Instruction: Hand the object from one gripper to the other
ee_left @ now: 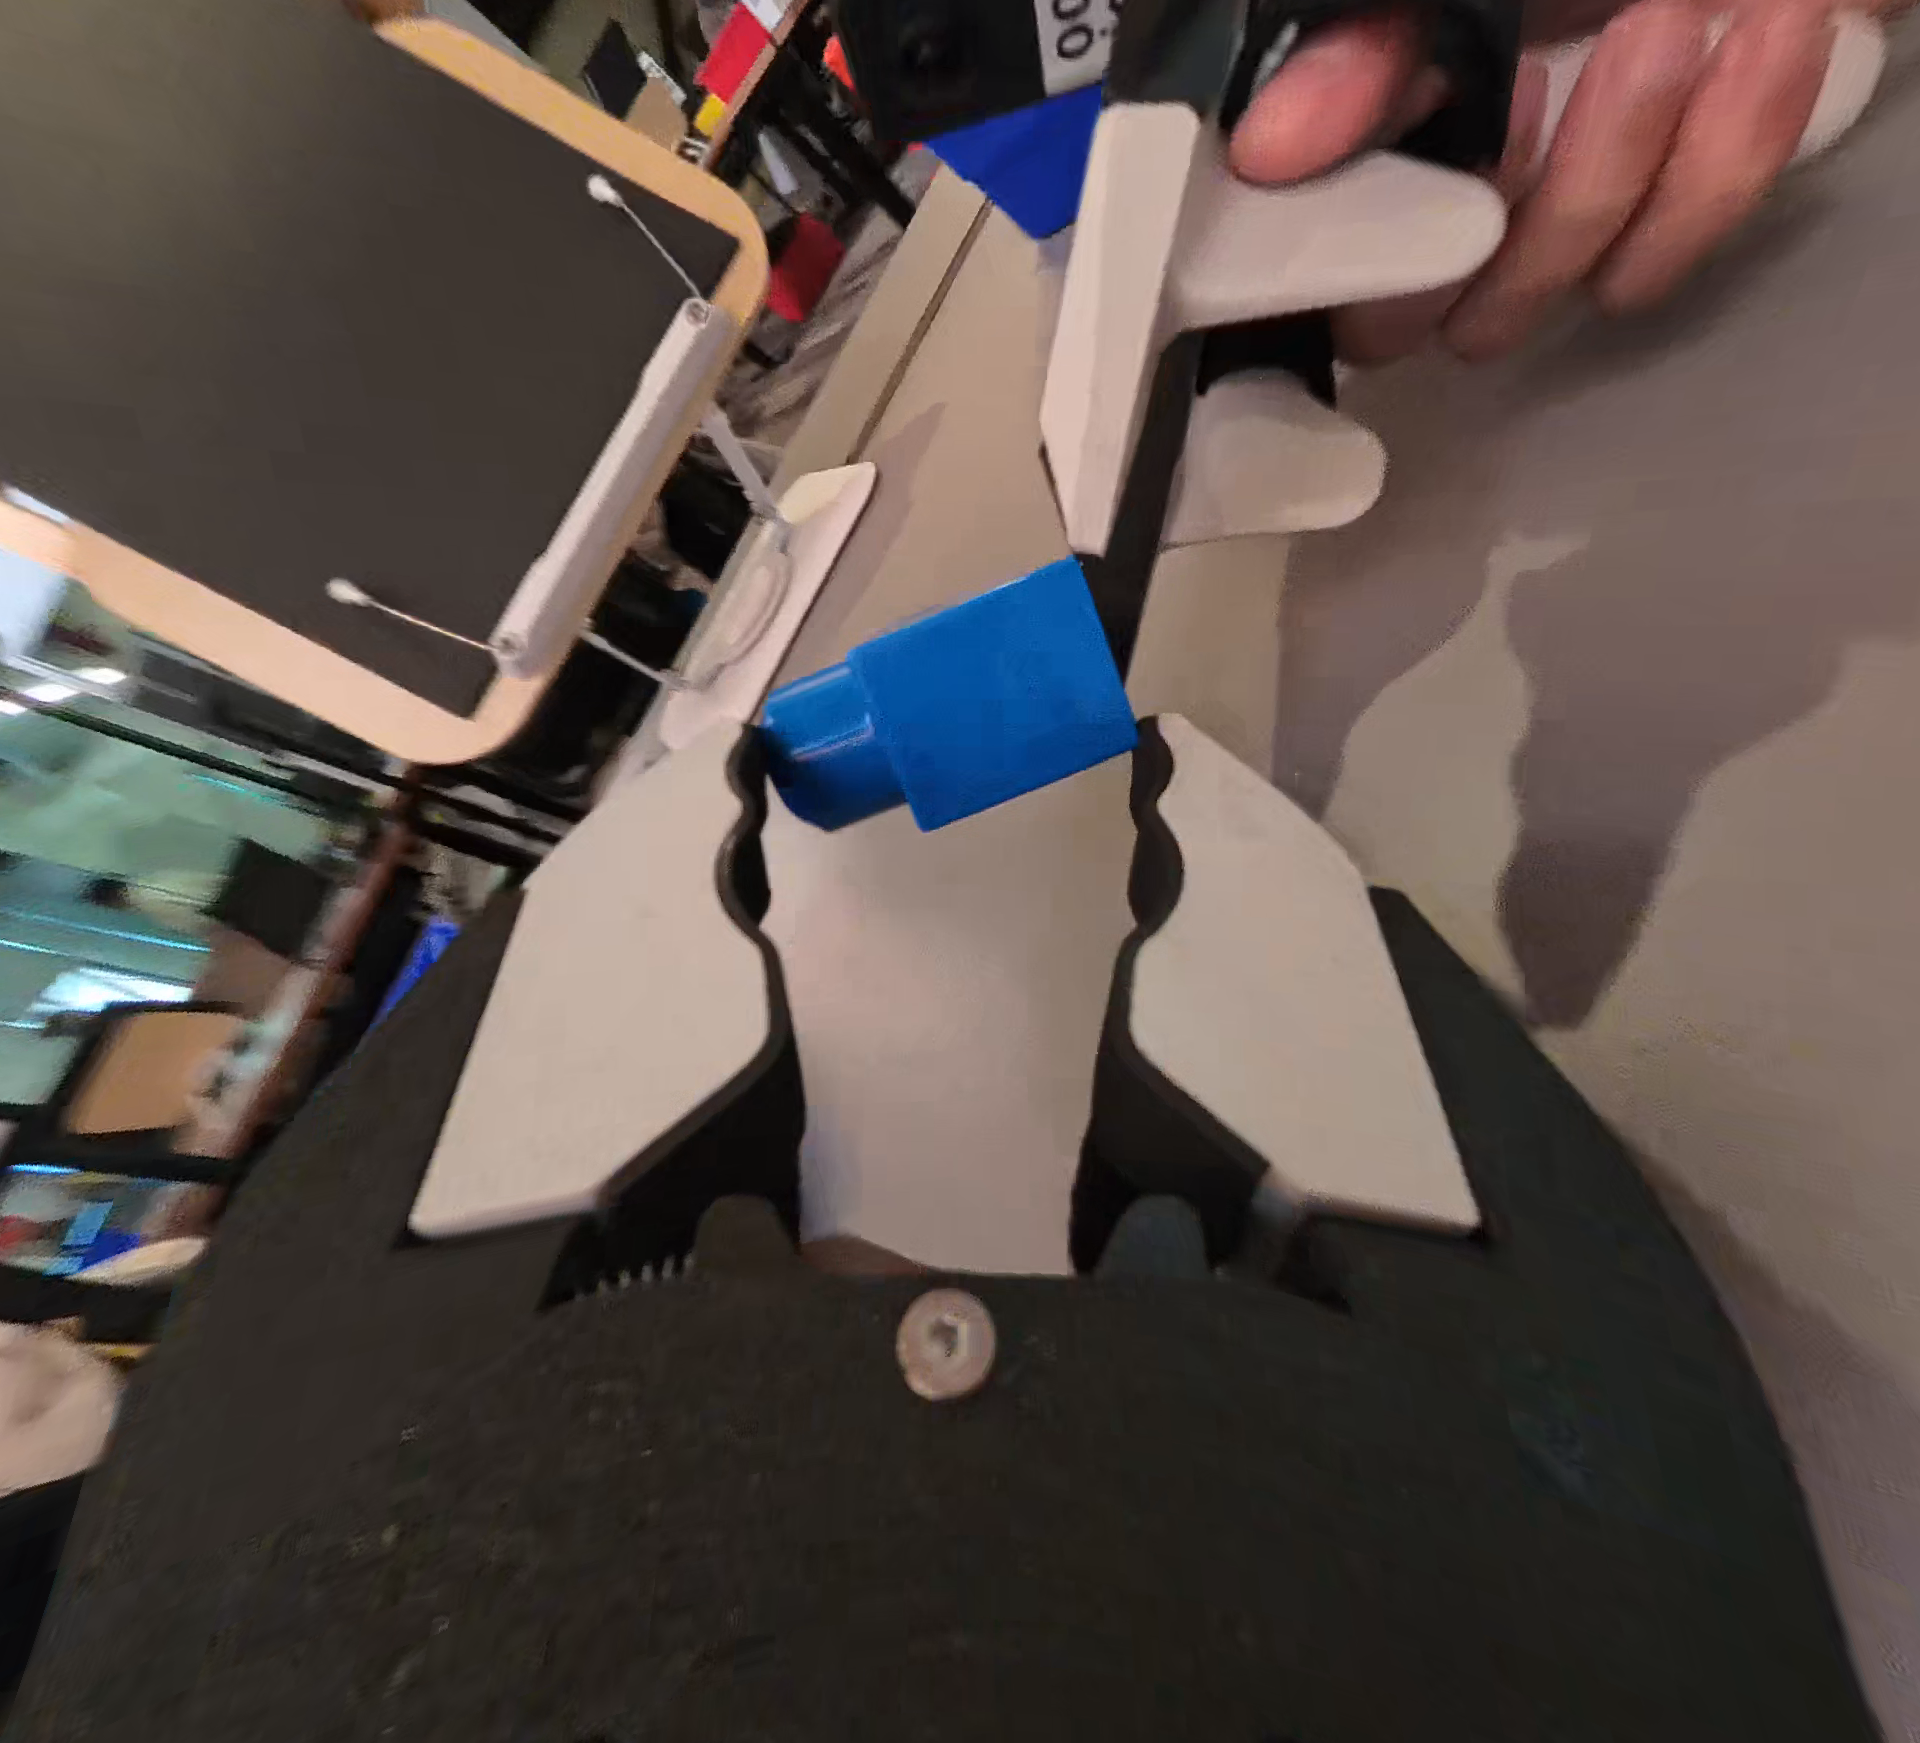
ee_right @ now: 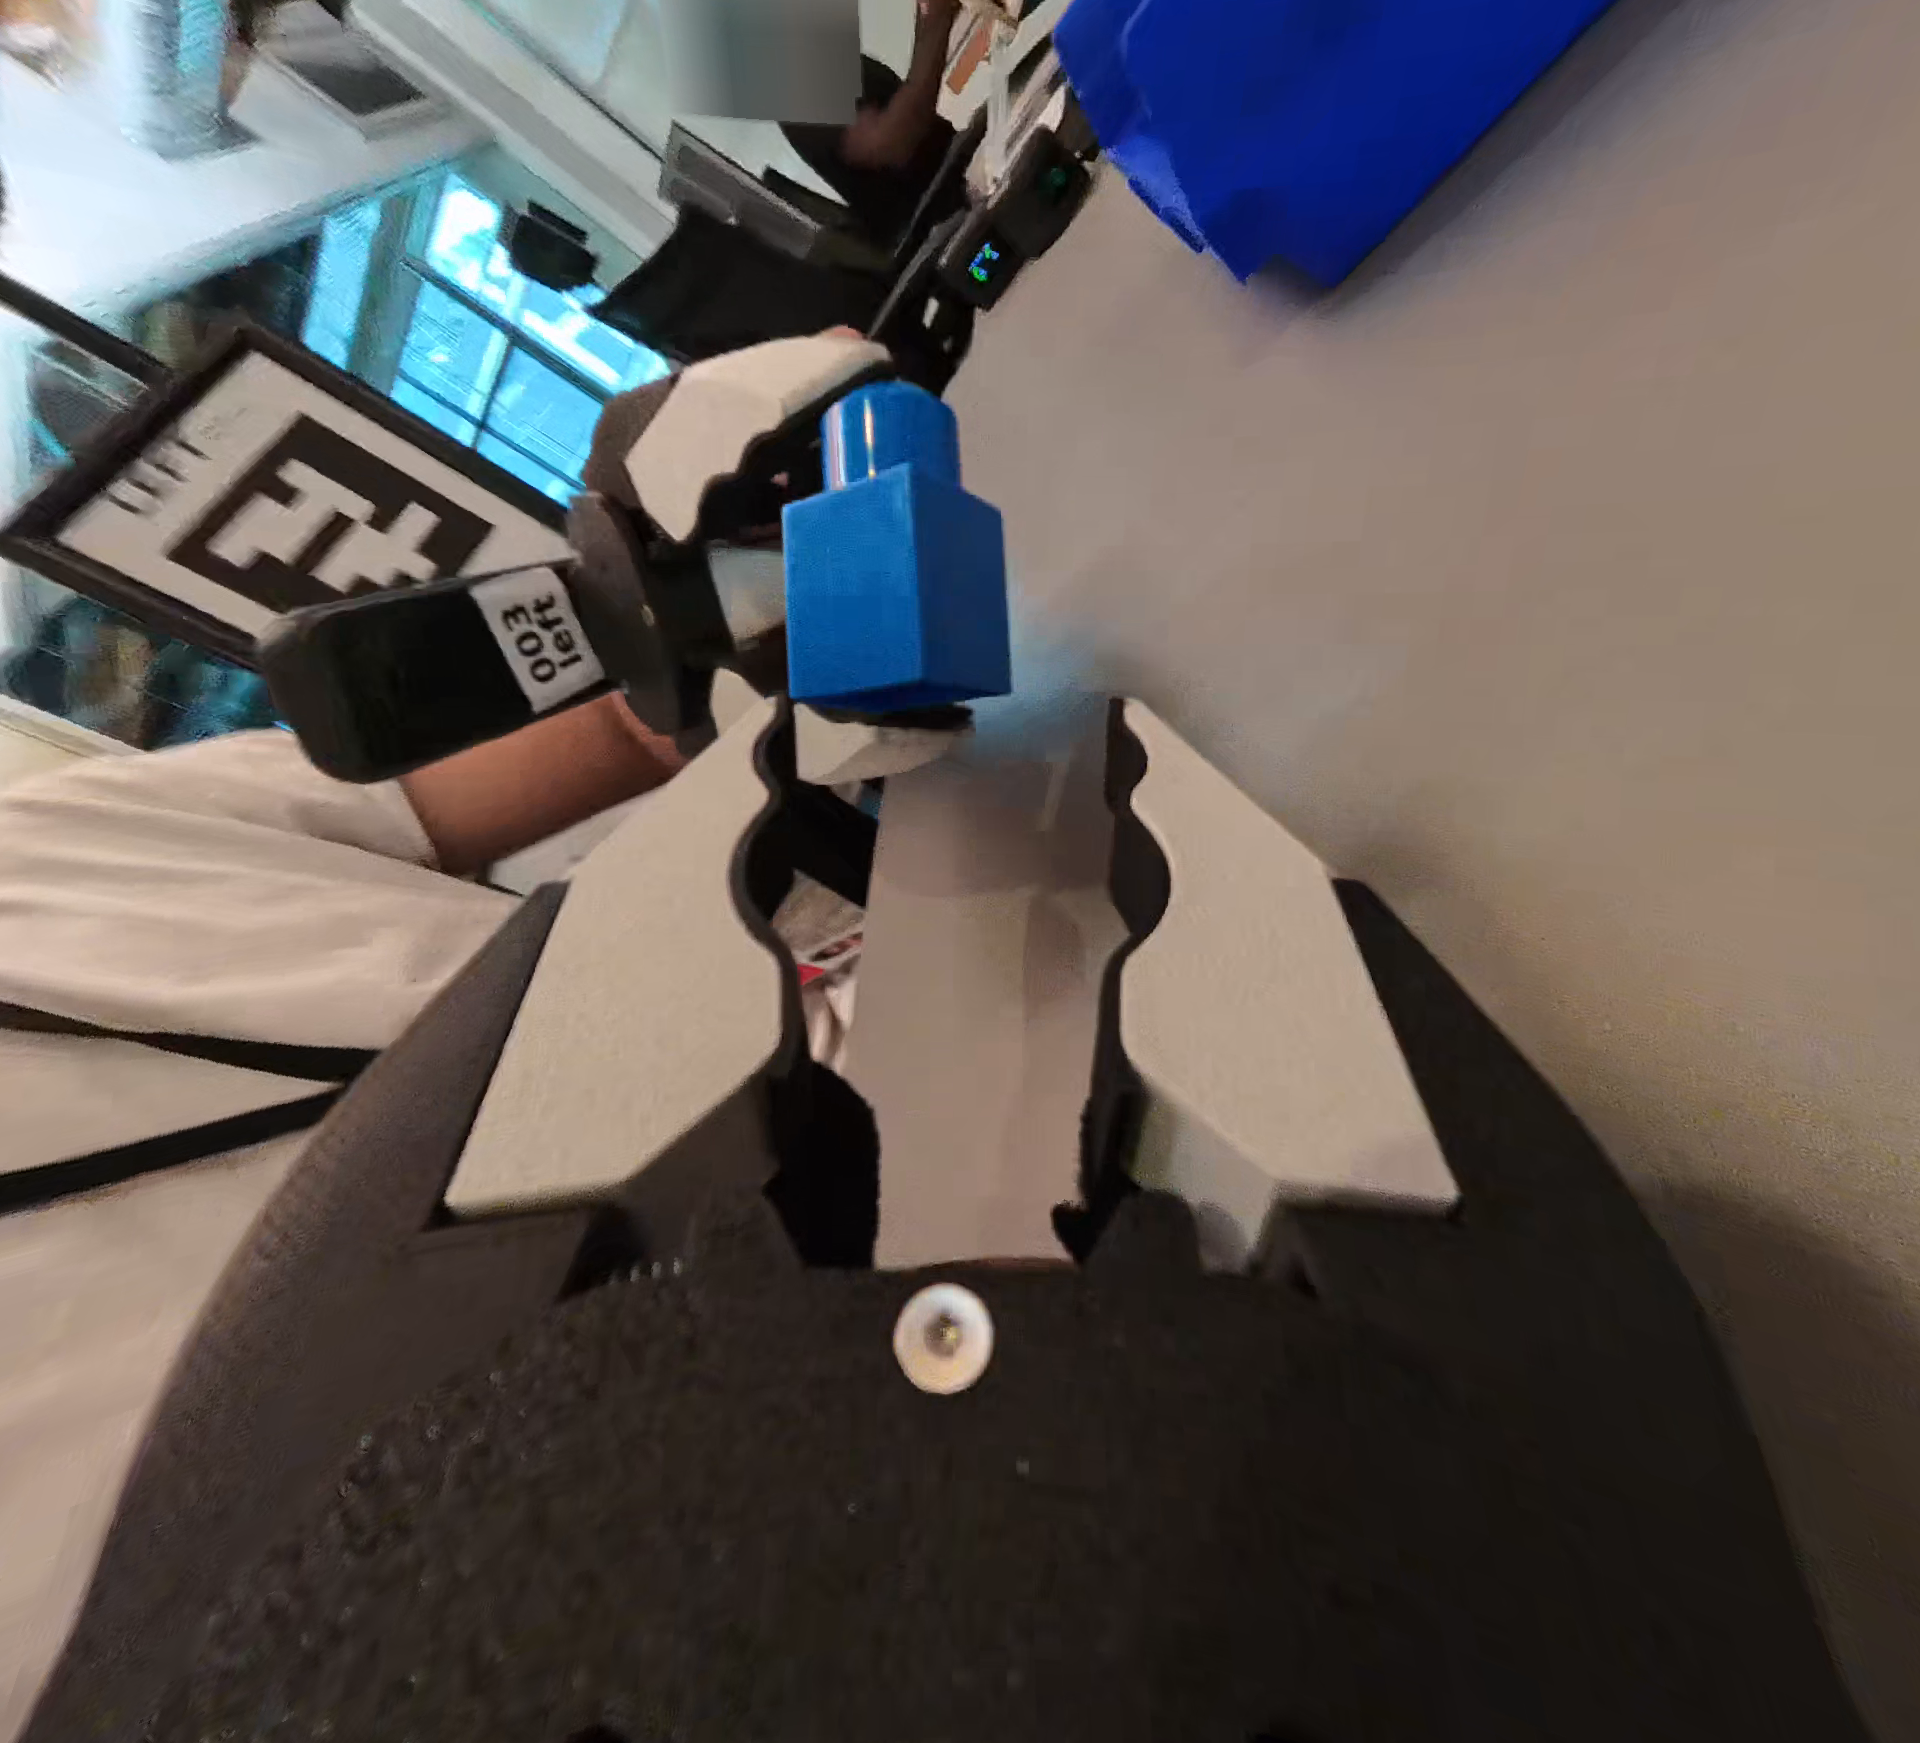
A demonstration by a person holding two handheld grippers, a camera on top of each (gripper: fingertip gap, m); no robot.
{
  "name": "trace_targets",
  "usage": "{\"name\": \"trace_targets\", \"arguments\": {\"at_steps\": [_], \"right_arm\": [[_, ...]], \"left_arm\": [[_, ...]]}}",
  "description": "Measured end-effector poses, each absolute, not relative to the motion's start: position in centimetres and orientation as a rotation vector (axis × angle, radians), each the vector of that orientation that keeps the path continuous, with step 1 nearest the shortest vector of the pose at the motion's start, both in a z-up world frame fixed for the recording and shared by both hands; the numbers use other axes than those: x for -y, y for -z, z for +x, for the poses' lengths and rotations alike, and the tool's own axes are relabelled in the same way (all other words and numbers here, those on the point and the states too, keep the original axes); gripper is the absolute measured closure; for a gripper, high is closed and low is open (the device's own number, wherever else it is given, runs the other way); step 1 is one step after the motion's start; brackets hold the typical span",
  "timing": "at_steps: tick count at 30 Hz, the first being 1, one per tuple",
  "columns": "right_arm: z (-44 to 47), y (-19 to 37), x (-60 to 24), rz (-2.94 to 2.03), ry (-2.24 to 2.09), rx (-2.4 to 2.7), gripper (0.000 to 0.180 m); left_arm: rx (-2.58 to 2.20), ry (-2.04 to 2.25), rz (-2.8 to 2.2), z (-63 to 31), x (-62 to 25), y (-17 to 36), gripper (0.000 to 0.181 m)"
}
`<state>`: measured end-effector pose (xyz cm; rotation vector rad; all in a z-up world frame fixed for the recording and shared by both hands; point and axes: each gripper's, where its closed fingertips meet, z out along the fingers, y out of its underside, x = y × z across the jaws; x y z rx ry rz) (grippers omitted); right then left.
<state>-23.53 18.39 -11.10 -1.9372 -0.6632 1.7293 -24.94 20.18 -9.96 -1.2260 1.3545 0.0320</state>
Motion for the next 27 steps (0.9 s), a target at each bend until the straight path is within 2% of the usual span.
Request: {"name": "trace_targets", "arguments": {"at_steps": [6,12,14,18,22,27], "right_arm": [[-24.0,10.0,-17.5,-1.857,-1.599,0.802,0.122],[-24.2,11.4,-18.6,-1.863,-1.174,0.945,0.123],[-24.4,12.2,-18.5,-1.887,-1.069,1.003,0.144],[-24.1,12.0,-19.2,-1.906,-1.031,0.977,0.145],[-22.1,11.3,-20.9,-1.907,-1.104,0.822,0.145],[-21.9,8.4,-21.2,-1.723,-1.448,0.622,0.145]], "left_arm": [[-1.404,-0.116,-1.229,-25.2,-20.4,10.9,0.114],[-1.467,-0.174,-1.207,-24.7,-19.9,11.8,0.113],[-1.464,-0.171,-1.217,-24.6,-19.8,11.9,0.114],[-1.408,-0.112,-1.281,-24.6,-20.1,12.1,0.114],[-1.21,0.277,-1.483,-25.1,-20.3,10.6,0.126],[-0.729,1.238,-1.687,-25.8,-20.5,6.9,0.126]]}}
